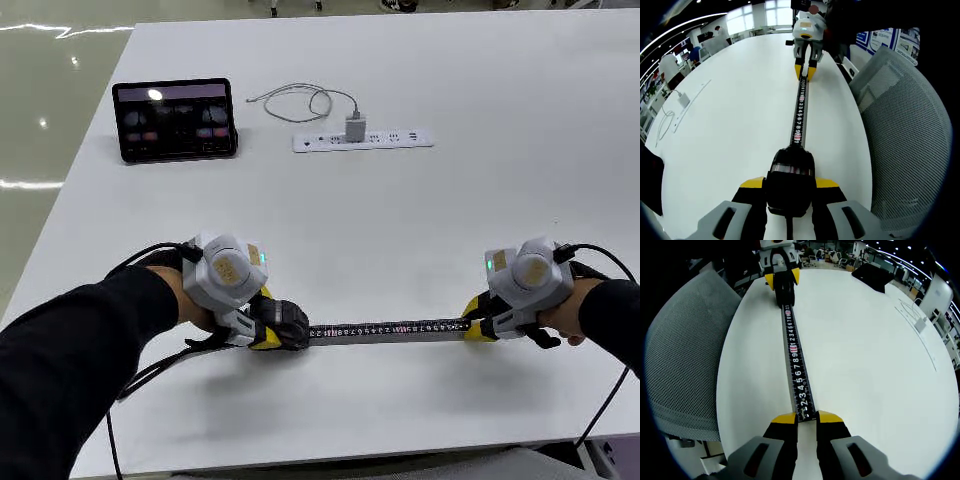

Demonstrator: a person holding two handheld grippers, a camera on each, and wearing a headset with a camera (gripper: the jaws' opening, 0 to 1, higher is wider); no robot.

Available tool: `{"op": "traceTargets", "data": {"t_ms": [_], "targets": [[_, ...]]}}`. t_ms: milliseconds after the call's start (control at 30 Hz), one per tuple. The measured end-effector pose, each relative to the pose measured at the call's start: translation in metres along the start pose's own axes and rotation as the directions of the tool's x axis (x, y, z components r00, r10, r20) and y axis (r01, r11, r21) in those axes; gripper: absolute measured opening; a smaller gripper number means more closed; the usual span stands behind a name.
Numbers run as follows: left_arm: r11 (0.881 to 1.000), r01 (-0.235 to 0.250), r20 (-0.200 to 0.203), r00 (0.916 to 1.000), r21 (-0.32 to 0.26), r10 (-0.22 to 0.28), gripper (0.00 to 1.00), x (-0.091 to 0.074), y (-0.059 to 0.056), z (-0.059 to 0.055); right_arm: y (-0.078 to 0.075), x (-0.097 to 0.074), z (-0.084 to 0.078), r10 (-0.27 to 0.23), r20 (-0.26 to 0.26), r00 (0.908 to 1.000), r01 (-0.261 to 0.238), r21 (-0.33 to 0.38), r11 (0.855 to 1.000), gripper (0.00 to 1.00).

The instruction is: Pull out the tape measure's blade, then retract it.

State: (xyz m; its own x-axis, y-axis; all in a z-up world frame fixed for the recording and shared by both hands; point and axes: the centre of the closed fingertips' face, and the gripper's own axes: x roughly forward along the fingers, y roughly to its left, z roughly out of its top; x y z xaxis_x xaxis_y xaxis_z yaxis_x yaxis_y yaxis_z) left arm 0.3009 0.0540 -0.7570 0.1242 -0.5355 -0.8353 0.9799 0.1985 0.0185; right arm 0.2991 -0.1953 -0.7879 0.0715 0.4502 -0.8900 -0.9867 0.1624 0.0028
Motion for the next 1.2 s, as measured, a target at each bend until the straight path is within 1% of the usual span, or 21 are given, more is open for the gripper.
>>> {"op": "traceTargets", "data": {"t_ms": [200, 267, 400, 667, 767, 1000, 1067, 1200], "targets": [[1.000, -0.002, 0.003, 1.0000, -0.001, 0.002, 0.30, 0.0001, 0.0000, 0.0003, -0.0001, 0.0006, 0.0004, 0.007, -0.004, 1.0000, -0.007, 0.010, 1.000, 0.09], [1.000, -0.002, 0.002, 1.0000, -0.001, 0.002, 0.30, 0.0001, -0.0001, 0.0004, 0.0000, 0.0011, 0.0008, 0.010, -0.016, 0.9998, -0.011, -0.014, 1.000, 0.09], [1.000, -0.003, 0.002, 1.0000, 0.000, 0.003, 0.30, 0.0000, 0.0001, 0.0003, -0.0007, 0.0020, 0.0018, 0.021, -0.044, 0.9988, -0.022, -0.028, 0.999, 0.09], [1.000, -0.006, 0.003, 1.0000, 0.001, 0.006, 0.30, 0.0000, 0.0004, 0.0000, -0.0004, 0.0003, 0.0011, 0.020, -0.043, 0.9989, -0.020, -0.022, 1.000, 0.09], [1.000, -0.005, 0.005, 1.0000, -0.001, 0.005, 0.30, -0.0001, 0.0005, 0.0001, -0.0010, 0.0006, 0.0007, 0.023, -0.045, 0.9987, -0.025, -0.039, 0.999, 0.09], [1.000, -0.002, 0.009, 1.0000, -0.008, 0.002, 0.30, 0.0000, 0.0017, 0.0003, -0.0027, 0.0017, -0.0041, 0.030, -0.071, 0.9970, -0.034, -0.053, 0.998, 0.10], [1.000, -0.003, 0.008, 1.0000, -0.009, 0.003, 0.30, 0.0001, 0.0012, 0.0005, -0.0031, 0.0023, -0.0042, 0.030, -0.077, 0.9966, -0.035, -0.067, 0.997, 0.10], [1.000, -0.005, 0.006, 1.0000, -0.017, 0.005, 0.30, 0.0004, 0.0014, 0.0010, -0.0018, 0.0019, -0.0035, 0.037, -0.079, 0.9962, -0.043, -0.072, 0.997, 0.11]]}}
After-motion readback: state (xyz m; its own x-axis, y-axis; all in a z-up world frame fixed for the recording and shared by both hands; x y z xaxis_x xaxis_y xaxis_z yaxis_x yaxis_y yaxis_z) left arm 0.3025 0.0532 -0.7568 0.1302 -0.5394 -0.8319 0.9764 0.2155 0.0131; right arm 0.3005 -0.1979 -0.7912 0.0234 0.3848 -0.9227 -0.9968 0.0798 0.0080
